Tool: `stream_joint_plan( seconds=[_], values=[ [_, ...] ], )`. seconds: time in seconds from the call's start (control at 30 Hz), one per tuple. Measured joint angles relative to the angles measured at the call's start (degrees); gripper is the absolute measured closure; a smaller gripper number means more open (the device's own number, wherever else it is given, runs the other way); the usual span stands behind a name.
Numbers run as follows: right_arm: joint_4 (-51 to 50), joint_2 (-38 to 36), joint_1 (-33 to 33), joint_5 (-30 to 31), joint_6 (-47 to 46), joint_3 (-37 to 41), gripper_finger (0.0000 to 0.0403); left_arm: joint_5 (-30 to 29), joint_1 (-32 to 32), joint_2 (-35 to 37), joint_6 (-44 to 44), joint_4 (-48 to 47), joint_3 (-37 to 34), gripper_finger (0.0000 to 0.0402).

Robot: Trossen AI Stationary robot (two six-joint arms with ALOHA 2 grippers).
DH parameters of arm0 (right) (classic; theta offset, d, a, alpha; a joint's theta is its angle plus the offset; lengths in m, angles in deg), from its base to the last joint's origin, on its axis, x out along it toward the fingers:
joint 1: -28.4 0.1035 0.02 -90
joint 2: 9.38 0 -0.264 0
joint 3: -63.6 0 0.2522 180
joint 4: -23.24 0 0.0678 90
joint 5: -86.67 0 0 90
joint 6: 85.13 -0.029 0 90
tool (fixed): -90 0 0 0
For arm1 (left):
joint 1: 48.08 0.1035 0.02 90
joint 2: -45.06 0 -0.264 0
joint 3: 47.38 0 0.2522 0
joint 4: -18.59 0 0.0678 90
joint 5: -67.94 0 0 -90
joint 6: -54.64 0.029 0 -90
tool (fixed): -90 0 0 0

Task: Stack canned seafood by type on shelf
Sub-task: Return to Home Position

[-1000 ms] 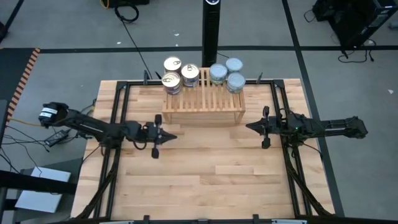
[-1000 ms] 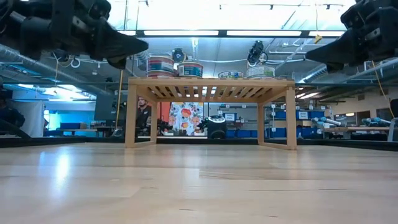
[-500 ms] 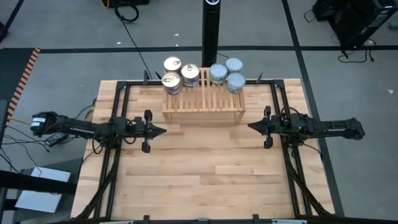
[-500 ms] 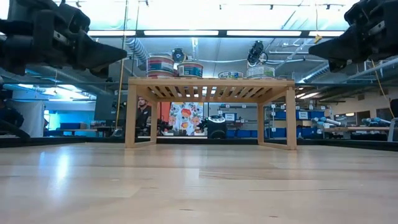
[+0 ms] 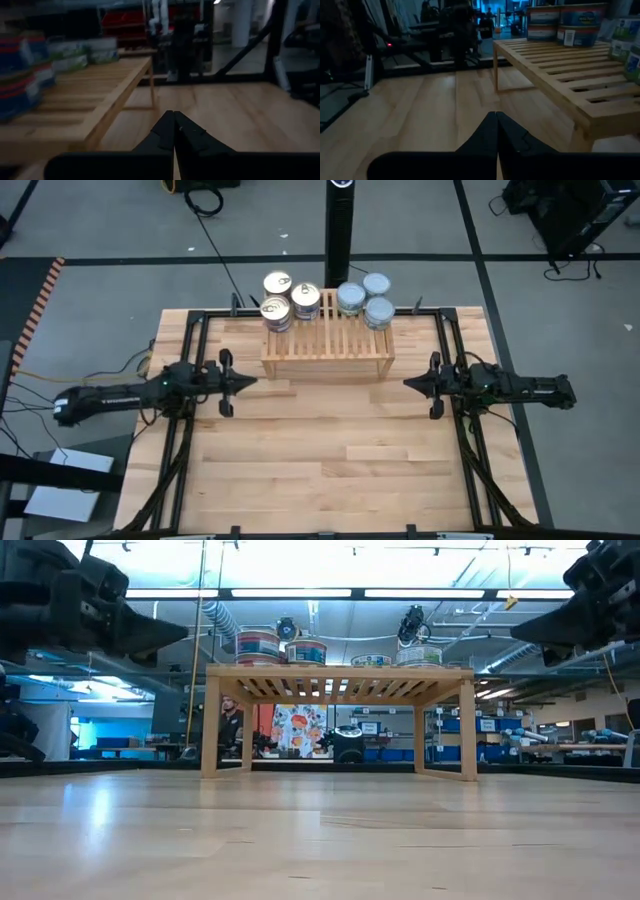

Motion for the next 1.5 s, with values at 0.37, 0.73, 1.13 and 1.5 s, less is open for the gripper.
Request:
stream_joint_plan(
  seconds=[0.37, 0.73, 1.13, 1.5],
  values=[
    [3.3, 0.1, 0.0, 1.4, 0.7, 0.7, 0.0395, -5.0, 4.3, 18.1, 1.7, -18.9, 0.1, 0.0396],
    [18.4, 4.1, -4.1, 3.1, 3.9, 7.8, 0.0396, -6.5, 6.1, 18.1, 1.4, -16.8, 0.0, 0.0396],
    [17.9, 4.1, -4.2, 13.5, 7.2, 7.8, 0.0395, -7.6, 6.1, 17.8, 0.2, -19.9, 0.0, 0.0396],
    [17.9, 4.1, -4.2, 13.6, 6.6, 7.8, 0.0374, -8.2, 6.1, 17.6, 0.2, -19.8, -0.1, 0.0396]
  ],
)
